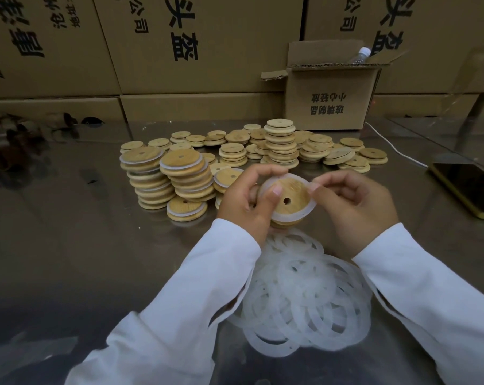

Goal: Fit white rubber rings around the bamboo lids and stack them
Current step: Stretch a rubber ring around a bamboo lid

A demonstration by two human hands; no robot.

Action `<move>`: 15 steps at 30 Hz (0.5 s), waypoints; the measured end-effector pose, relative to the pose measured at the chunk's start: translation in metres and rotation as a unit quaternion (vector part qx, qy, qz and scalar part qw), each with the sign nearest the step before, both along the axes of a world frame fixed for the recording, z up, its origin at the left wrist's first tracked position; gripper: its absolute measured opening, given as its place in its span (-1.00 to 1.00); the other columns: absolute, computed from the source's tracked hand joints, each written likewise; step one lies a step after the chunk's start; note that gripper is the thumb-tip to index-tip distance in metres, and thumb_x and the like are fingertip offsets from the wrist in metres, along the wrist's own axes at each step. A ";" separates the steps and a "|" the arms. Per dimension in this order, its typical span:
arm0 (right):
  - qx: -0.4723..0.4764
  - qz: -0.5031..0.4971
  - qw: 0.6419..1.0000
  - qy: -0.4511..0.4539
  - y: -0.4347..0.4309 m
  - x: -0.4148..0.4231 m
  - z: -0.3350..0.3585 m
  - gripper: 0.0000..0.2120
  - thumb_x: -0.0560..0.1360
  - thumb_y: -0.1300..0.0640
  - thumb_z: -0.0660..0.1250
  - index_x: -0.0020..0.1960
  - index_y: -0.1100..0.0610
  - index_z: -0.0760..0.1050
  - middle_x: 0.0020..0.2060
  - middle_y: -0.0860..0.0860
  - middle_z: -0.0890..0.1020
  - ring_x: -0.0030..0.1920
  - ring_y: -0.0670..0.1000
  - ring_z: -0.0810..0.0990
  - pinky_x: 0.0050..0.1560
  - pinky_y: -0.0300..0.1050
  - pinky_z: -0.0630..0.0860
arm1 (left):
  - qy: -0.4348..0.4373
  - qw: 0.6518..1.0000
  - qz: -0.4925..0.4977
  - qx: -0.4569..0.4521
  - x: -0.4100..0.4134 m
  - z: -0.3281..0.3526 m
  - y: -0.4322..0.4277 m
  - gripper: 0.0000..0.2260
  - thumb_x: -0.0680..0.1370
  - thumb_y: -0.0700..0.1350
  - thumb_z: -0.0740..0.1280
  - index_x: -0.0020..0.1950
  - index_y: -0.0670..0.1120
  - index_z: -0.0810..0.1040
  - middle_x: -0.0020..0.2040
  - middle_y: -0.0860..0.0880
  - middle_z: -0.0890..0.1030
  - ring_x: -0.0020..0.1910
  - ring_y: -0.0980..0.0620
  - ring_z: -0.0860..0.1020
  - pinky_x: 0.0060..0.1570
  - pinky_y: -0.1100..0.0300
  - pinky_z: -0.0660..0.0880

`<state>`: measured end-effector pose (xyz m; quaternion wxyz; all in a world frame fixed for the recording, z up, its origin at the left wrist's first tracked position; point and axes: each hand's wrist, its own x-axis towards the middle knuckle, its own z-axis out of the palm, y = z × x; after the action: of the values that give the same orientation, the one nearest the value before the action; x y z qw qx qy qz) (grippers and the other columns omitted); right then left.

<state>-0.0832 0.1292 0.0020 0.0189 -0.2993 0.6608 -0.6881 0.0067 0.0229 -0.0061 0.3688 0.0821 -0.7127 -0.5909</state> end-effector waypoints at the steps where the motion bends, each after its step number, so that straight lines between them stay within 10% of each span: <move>1: -0.002 -0.013 1.000 -0.006 0.000 0.000 0.000 -0.89 0.39 0.26 0.41 -0.24 0.09 0.55 -0.37 -0.07 0.61 -0.41 -0.26 0.54 -0.37 -0.51 0.39 | 0.002 1.000 0.004 0.001 0.000 0.000 0.000 -0.74 0.56 -0.24 0.24 -0.05 0.16 0.52 -0.13 -0.16 0.65 -0.12 -0.16 0.62 -0.28 -0.12 0.61; 15: 0.108 -0.058 0.988 0.090 0.004 -0.002 -0.003 -0.84 0.40 0.18 0.38 -0.32 -0.01 0.52 -0.38 -0.14 0.61 -0.32 -0.21 0.57 -0.31 -0.45 0.45 | -0.079 0.997 -0.003 -0.015 -0.004 -0.004 -0.009 -0.78 0.51 -0.18 0.32 0.00 0.16 0.48 -0.10 -0.11 0.66 -0.07 -0.06 0.61 -0.07 0.04 0.55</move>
<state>-0.0856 0.1335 -0.0007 -0.0481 -0.3175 0.7462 -0.5831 0.0026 0.0138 -0.0101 0.3107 0.1213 -0.7490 -0.5724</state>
